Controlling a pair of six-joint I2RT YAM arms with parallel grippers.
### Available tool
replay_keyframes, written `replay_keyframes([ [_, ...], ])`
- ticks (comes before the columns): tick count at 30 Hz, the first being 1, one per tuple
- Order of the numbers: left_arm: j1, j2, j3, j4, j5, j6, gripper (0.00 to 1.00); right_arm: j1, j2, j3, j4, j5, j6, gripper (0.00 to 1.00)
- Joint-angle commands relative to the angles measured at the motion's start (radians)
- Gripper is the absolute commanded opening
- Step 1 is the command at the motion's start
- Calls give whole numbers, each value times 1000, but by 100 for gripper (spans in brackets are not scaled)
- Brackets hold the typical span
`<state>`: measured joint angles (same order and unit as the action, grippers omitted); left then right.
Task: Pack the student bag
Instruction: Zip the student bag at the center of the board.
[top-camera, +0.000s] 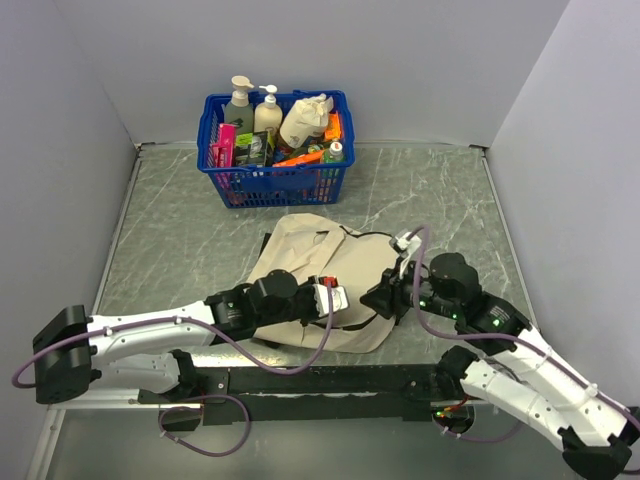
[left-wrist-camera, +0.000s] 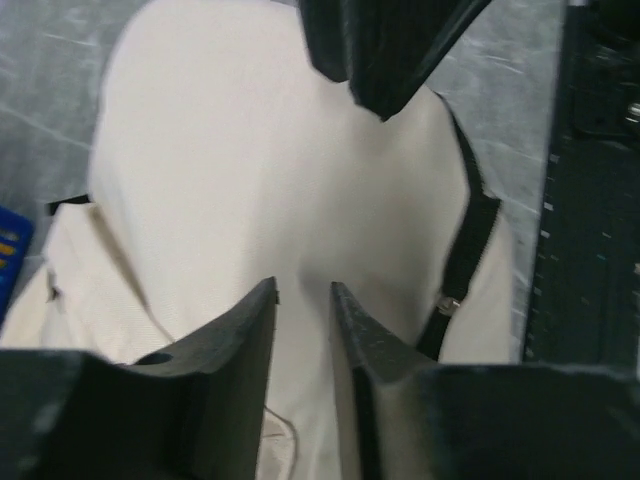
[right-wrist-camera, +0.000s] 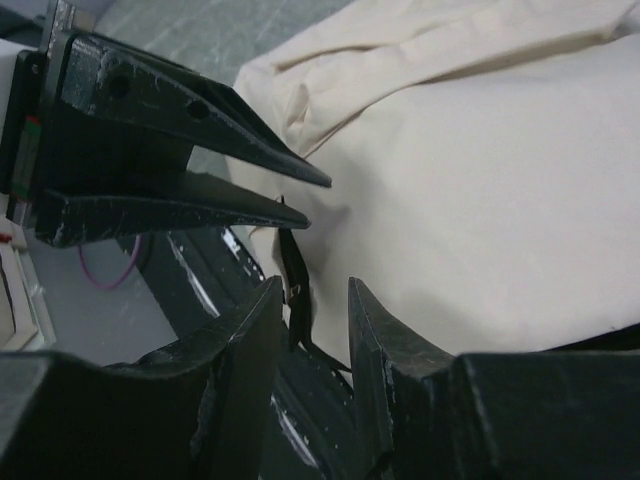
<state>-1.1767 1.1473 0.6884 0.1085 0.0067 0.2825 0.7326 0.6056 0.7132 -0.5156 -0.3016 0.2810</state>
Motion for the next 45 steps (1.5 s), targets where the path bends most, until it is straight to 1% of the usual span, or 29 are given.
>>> replay_keyframes([
  [1, 38, -47, 33, -87, 192, -19, 29, 59, 49, 71, -76, 24, -32, 40],
  [3, 45, -61, 30, -107, 274, -5, 26, 97, 57, 74, -95, 35, -31, 41],
  [4, 45, -73, 26, -134, 295, -2, 25, 111, 62, 74, -106, 41, -29, 41],
  [8, 46, -84, 25, -174, 383, 32, 24, 189, 83, 71, -106, 61, -32, 40],
  [9, 46, -86, 23, -176, 394, 34, 25, 226, 94, 72, -106, 77, -32, 39],
  [13, 46, -92, 3, -161, 441, 52, 26, 297, 161, 81, -107, 153, -43, 36],
  [17, 45, -90, -29, -89, 426, 58, 28, 324, 215, 107, -135, 214, -54, 35],
  [22, 42, -90, -43, -82, 420, 75, 28, 358, 229, 147, -170, 327, -71, 35],
  [23, 42, -92, -50, -76, 417, 76, 28, 364, 227, 158, -172, 340, -74, 41],
  [25, 37, -92, -61, -61, 409, 84, 28, 366, 230, 169, -172, 360, -88, 48],
  [29, 32, -95, -90, -21, 391, 84, 29, 378, 255, 186, -176, 380, -103, 52],
  [37, 2, -83, -131, 68, 360, 83, 30, 406, 292, 184, -221, 364, -123, 50],
  [43, -20, -63, -132, 115, 326, 84, 29, 430, 307, 177, -244, 360, -120, 44],
  [45, -21, -57, -132, 126, 312, 76, 29, 438, 312, 166, -244, 360, -117, 44],
])
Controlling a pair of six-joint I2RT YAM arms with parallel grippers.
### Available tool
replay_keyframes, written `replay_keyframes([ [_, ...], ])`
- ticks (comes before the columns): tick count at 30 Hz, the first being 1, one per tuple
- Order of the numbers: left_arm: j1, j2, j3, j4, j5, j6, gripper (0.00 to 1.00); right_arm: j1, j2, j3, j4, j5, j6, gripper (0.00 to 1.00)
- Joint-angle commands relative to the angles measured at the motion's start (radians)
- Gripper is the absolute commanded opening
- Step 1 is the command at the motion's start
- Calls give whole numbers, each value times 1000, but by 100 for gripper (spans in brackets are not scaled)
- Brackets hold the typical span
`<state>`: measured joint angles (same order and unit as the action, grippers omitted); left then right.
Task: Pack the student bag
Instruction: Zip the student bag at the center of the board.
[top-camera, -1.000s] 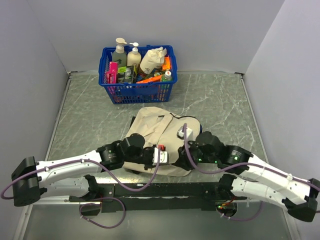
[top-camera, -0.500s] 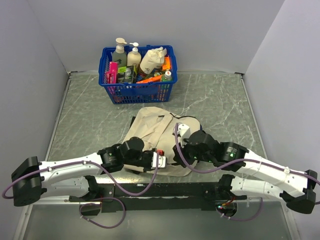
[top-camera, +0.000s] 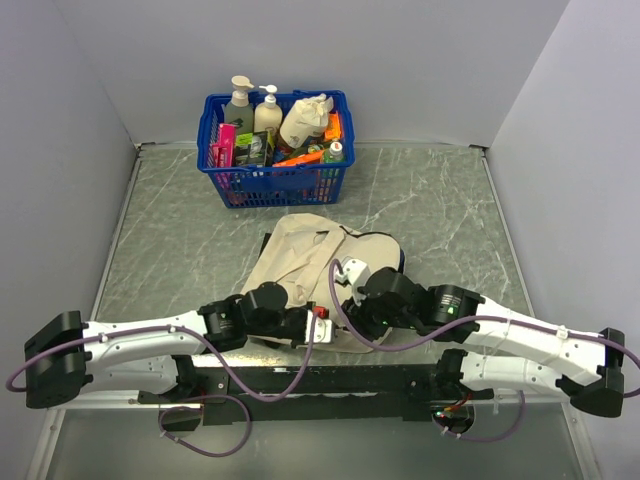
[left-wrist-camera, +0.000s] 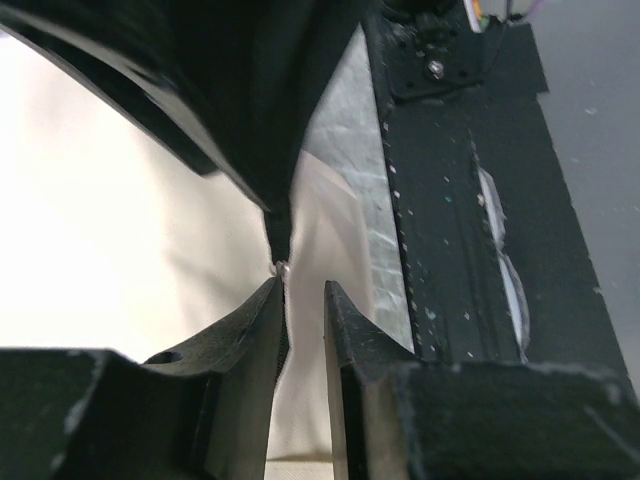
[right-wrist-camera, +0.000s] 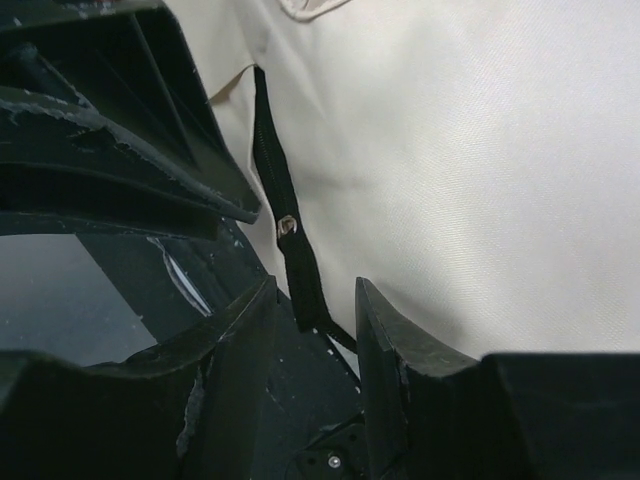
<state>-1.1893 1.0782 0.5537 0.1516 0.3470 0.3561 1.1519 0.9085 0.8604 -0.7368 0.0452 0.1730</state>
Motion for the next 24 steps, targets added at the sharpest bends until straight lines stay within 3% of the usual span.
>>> replay_keyframes([
  [1, -10, 12, 2, 88, -32, -2, 29, 28, 9, 16, -19, 10, -10, 44],
  [6, -13, 25, 0, 108, -37, -16, 29, 49, 36, 8, -16, 24, -13, 40],
  [10, -15, 31, 5, 111, -40, -19, 29, 58, 49, 5, -23, 38, -17, 27],
  [14, -16, 29, 5, 106, -45, -25, 29, 58, 43, 5, -24, 57, -20, 22],
  [19, -16, 22, -5, 88, -28, -26, 29, 58, 30, 3, -1, 97, -17, 0],
  [24, -23, 26, -14, 80, -20, 3, 32, 52, 3, 11, 88, 88, -35, 0],
])
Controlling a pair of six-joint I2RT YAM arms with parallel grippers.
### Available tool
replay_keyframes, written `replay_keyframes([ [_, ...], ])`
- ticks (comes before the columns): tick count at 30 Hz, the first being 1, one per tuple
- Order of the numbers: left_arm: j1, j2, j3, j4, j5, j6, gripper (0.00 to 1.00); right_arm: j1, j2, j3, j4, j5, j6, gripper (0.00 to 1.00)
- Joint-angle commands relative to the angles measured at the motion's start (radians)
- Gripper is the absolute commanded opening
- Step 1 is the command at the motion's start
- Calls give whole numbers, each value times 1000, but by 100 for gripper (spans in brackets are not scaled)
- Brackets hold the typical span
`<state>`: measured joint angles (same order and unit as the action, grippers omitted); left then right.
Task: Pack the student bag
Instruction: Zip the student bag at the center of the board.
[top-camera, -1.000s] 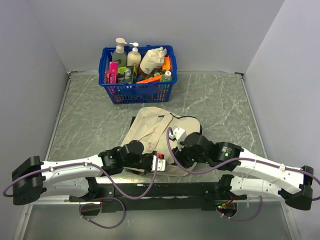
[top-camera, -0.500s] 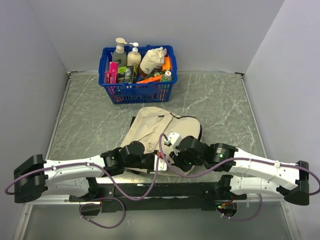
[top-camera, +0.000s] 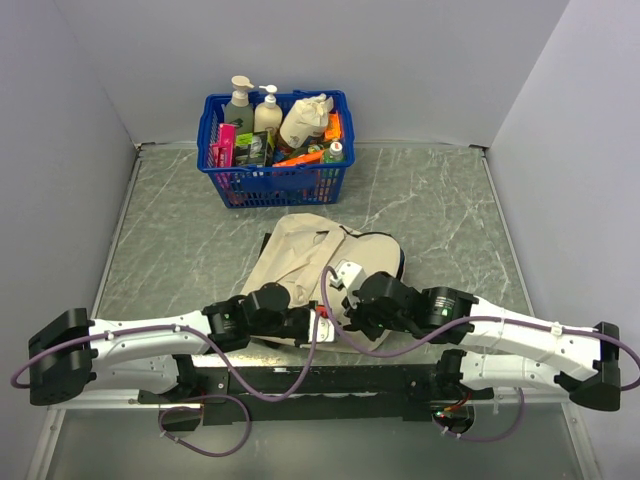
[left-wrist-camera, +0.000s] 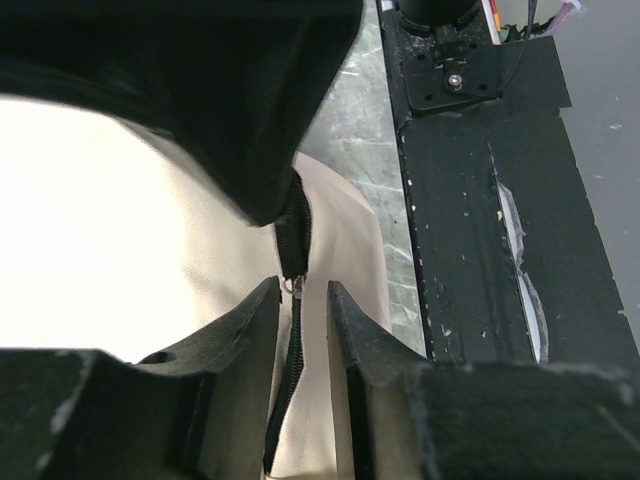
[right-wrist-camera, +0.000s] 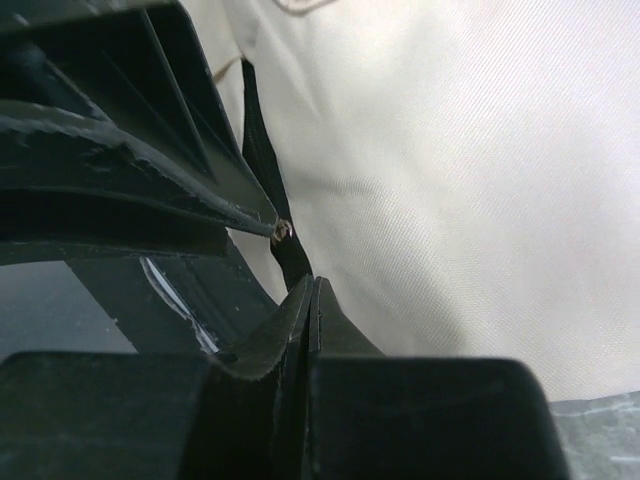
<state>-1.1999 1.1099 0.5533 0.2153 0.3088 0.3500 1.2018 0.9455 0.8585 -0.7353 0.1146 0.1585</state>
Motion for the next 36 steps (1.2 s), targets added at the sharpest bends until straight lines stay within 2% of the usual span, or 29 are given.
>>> replay_keyframes([
  [1, -13, -5, -16, 16, 15, 12, 32, -5, -36, 19, 99, 7, -23, 0],
  [14, -18, 4, -64, 79, -17, 24, 32, -39, -22, 2, 197, -35, -24, 0],
  [21, -46, 25, -70, 165, -25, 24, 27, -59, -24, -7, 209, -50, -24, 0],
  [26, -58, 36, -66, 188, -31, 35, 15, -71, -22, -22, 224, -61, -24, 0],
  [36, -76, 53, -72, 226, -33, 43, 13, -94, -37, -52, 237, -75, -17, 0],
])
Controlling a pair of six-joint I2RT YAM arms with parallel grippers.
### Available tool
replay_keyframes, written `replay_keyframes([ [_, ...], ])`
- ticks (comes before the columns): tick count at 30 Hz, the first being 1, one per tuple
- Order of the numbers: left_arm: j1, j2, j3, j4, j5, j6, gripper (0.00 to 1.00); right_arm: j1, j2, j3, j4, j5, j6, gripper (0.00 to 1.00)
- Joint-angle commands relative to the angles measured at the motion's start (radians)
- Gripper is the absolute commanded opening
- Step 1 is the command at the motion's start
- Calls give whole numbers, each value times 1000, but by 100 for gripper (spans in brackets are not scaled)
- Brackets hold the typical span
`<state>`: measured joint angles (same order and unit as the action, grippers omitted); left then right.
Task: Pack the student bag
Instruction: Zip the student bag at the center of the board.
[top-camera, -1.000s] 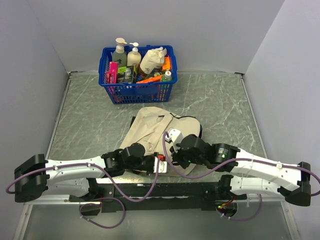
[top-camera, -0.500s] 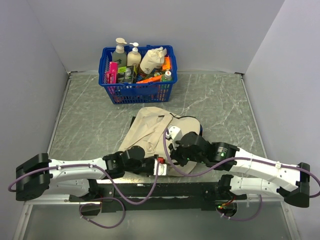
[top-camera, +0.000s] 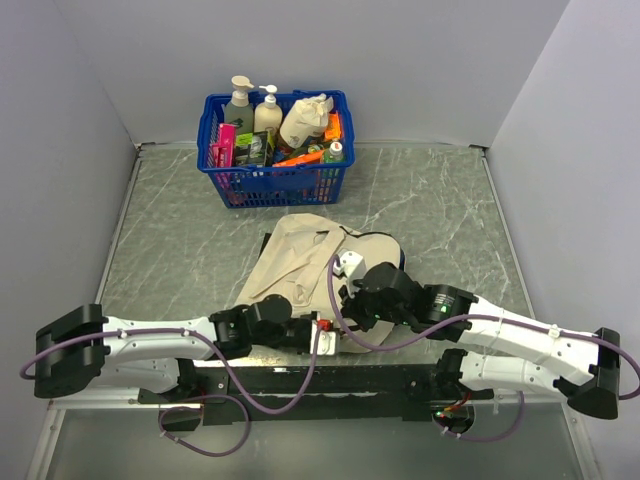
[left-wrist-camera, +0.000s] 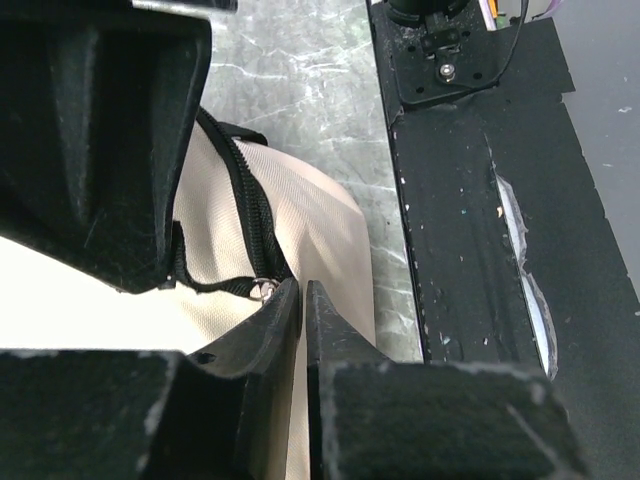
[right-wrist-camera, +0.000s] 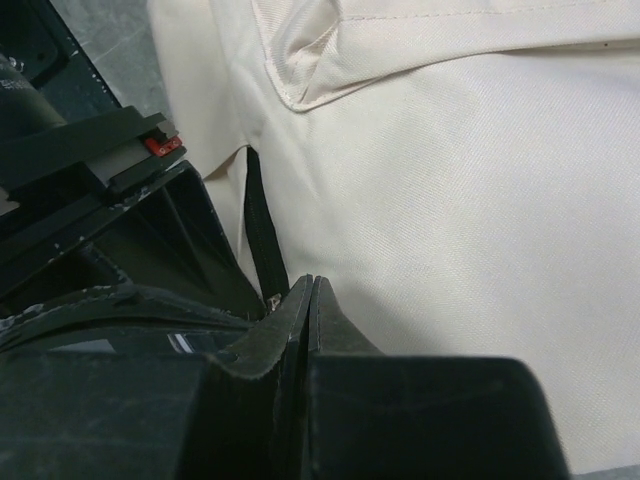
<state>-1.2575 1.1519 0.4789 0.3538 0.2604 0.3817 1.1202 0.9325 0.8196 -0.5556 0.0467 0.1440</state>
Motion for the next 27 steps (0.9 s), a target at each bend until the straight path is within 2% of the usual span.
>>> replay_keyframes([
  [1, -26, 15, 3, 97, 17, 13, 13, -14, -21, -14, 71, -11, 0, 0],
  [5, -52, 37, 13, 142, 17, 37, 15, -28, 15, -23, 121, -34, 5, 0],
  [6, -56, 40, 18, 145, 16, 45, 20, -31, 37, -23, 129, -41, 5, 0],
  [9, -69, 51, 33, 154, 16, 45, 24, -39, 68, -28, 158, -42, 11, 0],
  [17, -77, 51, 24, 177, 5, 46, 28, -83, 36, -56, 163, -42, 26, 0],
  [18, -82, 52, 24, 180, 5, 49, 25, -83, 31, -57, 158, -44, 29, 0],
  [19, -82, 51, 26, 177, 0, 55, 18, -85, 26, -60, 154, -44, 32, 0],
  [20, -83, 48, 29, 159, -4, 63, 1, -86, 16, -62, 140, -44, 34, 0],
  [27, -80, -14, 15, -9, -49, 77, 1, -86, -61, -70, 65, -33, 63, 0],
])
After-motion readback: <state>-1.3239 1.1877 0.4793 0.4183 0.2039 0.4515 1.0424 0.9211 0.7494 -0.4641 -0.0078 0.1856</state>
